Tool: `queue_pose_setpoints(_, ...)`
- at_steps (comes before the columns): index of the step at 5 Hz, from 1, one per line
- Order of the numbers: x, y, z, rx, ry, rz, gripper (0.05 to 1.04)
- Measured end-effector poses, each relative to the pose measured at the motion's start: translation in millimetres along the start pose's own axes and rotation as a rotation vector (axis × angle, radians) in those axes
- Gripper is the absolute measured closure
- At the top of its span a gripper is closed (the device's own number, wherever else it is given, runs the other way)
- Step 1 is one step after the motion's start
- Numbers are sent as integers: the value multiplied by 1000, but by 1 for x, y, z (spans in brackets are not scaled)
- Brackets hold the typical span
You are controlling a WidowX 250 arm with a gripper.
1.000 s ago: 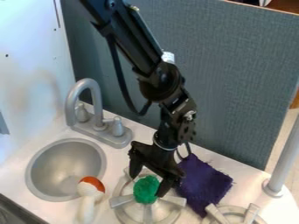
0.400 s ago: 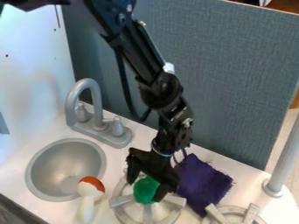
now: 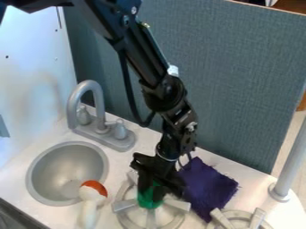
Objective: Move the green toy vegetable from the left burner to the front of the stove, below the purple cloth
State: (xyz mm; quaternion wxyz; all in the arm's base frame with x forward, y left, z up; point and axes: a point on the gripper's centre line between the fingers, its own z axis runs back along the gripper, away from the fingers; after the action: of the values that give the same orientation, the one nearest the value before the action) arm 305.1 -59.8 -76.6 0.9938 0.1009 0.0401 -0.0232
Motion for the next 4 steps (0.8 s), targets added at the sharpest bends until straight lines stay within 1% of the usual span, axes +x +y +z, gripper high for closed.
queue_pose_setpoints(1,-2,1,0,-7,-10,9,710)
queue_pose_setpoints(2,-9,11,28,-3,-73,59,710)
queue_pose_setpoints(3,-13,16,60,-26,-147,75,710)
queue_pose_setpoints(4,-24,3,65,-50,-142,8,710)
